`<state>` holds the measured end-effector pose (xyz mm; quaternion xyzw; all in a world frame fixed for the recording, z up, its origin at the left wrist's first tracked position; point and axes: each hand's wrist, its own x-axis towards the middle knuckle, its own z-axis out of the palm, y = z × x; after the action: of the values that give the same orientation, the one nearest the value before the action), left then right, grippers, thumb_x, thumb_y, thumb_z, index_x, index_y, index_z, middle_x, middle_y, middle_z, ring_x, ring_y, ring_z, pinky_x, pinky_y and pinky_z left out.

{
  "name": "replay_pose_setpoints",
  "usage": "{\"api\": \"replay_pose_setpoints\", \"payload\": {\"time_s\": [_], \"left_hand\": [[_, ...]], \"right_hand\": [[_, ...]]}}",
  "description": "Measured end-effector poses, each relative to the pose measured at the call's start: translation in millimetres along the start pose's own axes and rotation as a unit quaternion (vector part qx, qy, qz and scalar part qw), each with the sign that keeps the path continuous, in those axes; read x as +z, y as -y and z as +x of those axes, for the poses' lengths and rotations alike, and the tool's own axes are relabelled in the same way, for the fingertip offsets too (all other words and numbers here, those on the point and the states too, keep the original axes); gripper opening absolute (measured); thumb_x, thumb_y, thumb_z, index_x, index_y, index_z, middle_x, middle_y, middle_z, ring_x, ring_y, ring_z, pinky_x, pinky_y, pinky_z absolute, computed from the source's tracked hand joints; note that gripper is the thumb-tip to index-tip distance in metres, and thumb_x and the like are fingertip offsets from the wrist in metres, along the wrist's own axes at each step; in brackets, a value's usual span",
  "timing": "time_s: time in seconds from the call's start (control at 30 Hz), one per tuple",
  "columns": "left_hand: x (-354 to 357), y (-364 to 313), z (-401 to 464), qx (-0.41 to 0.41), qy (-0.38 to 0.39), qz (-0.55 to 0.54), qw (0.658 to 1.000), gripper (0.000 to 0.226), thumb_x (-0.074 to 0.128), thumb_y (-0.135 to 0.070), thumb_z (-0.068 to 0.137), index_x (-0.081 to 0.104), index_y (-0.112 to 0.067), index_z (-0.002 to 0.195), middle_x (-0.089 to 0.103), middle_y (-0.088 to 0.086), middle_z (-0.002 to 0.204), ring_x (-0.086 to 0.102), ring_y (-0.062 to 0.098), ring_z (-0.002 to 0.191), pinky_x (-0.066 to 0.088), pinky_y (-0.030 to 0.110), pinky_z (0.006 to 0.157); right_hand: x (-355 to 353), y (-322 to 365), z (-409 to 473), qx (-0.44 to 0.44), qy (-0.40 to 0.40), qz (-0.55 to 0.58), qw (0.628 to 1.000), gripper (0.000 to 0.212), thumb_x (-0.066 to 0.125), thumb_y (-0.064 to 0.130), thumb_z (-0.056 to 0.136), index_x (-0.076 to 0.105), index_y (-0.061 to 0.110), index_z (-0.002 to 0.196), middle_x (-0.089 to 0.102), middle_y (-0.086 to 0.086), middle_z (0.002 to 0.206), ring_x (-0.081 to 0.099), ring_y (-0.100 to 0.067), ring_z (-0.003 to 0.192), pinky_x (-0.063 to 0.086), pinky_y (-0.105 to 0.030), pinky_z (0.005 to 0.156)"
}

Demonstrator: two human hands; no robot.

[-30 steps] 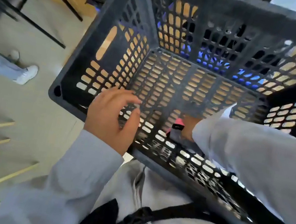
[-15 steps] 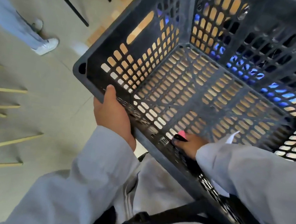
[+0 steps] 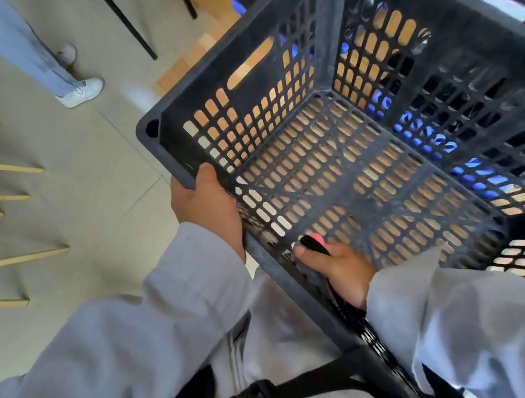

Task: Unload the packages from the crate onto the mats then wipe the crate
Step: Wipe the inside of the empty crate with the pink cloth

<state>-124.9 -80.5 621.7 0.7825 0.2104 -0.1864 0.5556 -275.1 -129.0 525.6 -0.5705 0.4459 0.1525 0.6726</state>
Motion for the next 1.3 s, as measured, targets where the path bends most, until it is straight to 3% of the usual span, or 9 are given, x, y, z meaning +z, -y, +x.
{"api": "replay_pose_setpoints", "payload": {"time_s": [0.2,0.3,0.37,0.47,0.6,0.8,1.03,1.17,1.3], "left_hand": [[0,-3,-5,-0.004,0.002,0.0,1.0,0.006,0.046,-0.023,0.098,0.049,-0.028,0.101,0.049,-0.007,0.074,0.047,0.008,0.06,0.039,0.023,0.051],[0,-5,-8,-0.009,0.005,0.004,1.0,0.01,0.046,-0.022,0.098,0.048,-0.03,0.092,0.048,-0.007,0.073,0.046,0.008,0.06,0.039,0.023,0.052],[0,-6,-8,-0.011,0.004,0.004,1.0,0.012,0.047,-0.021,0.098,0.048,-0.03,0.09,0.048,-0.007,0.072,0.046,0.008,0.059,0.039,0.023,0.052],[-1,-7,-8,-0.012,0.005,0.016,1.0,0.024,0.047,-0.02,0.098,0.045,-0.033,0.078,0.045,-0.008,0.069,0.043,0.008,0.058,0.039,0.023,0.052],[0,-5,-6,-0.009,-0.002,0.01,1.0,0.009,0.047,-0.022,0.098,0.049,-0.03,0.098,0.048,-0.007,0.074,0.044,0.01,0.061,0.04,0.025,0.055],[1,-3,-3,-0.014,-0.01,0.006,1.0,0.009,0.048,-0.021,0.097,0.05,-0.03,0.098,0.05,-0.008,0.077,0.049,0.009,0.066,0.044,0.024,0.057],[3,-2,1,-0.002,-0.015,0.0,1.0,0.024,0.049,-0.017,0.096,0.046,-0.03,0.077,0.048,-0.003,0.075,0.048,0.012,0.065,0.043,0.022,0.057],[4,-1,2,0.001,-0.016,0.001,1.0,0.019,0.049,-0.014,0.096,0.048,-0.025,0.079,0.045,-0.001,0.073,0.046,0.012,0.062,0.04,0.021,0.053],[3,0,1,0.004,-0.011,-0.013,1.0,0.009,0.048,-0.014,0.096,0.053,-0.02,0.1,0.049,-0.001,0.076,0.049,0.014,0.066,0.044,0.022,0.056]], "right_hand": [[-11,28,-45,-0.065,0.098,0.048,0.992,0.056,0.064,0.07,0.068,0.076,0.019,0.088,0.076,-0.008,0.084,0.073,-0.025,0.083,0.053,-0.039,0.09],[-33,49,-50,-0.049,0.158,0.147,0.975,0.034,0.071,0.041,0.079,0.07,0.008,0.075,0.068,-0.011,0.064,0.067,-0.018,0.057,0.054,-0.023,0.059],[-51,59,-34,-0.025,0.131,0.174,0.976,0.033,0.065,0.034,0.075,0.066,0.002,0.08,0.067,-0.014,0.064,0.066,-0.022,0.054,0.055,-0.025,0.057],[-66,53,9,-0.024,0.026,0.037,0.999,0.03,0.072,0.034,0.075,0.07,0.009,0.091,0.073,-0.012,0.081,0.069,-0.03,0.078,0.053,-0.04,0.087],[-52,19,54,0.026,0.016,-0.18,0.983,0.027,0.061,0.038,0.095,0.065,0.012,0.1,0.067,-0.012,0.093,0.064,-0.026,0.081,0.046,-0.03,0.072],[7,-17,74,0.024,0.018,-0.272,0.962,0.05,0.032,0.047,0.105,0.044,0.019,0.144,0.046,-0.01,0.15,0.045,-0.03,0.135,0.034,-0.034,0.107],[17,-17,90,0.053,0.003,-0.183,0.982,0.051,0.033,0.054,0.102,0.051,0.024,0.139,0.056,-0.006,0.138,0.047,-0.03,0.134,0.033,-0.032,0.102],[22,-6,84,0.029,-0.008,-0.131,0.991,0.054,0.041,0.059,0.098,0.061,0.02,0.13,0.063,-0.008,0.13,0.056,-0.03,0.122,0.037,-0.034,0.102],[20,11,64,-0.011,0.007,-0.108,0.994,0.039,0.043,0.054,0.099,0.062,0.021,0.093,0.065,-0.003,0.084,0.063,-0.027,0.094,0.04,-0.03,0.081]]}}
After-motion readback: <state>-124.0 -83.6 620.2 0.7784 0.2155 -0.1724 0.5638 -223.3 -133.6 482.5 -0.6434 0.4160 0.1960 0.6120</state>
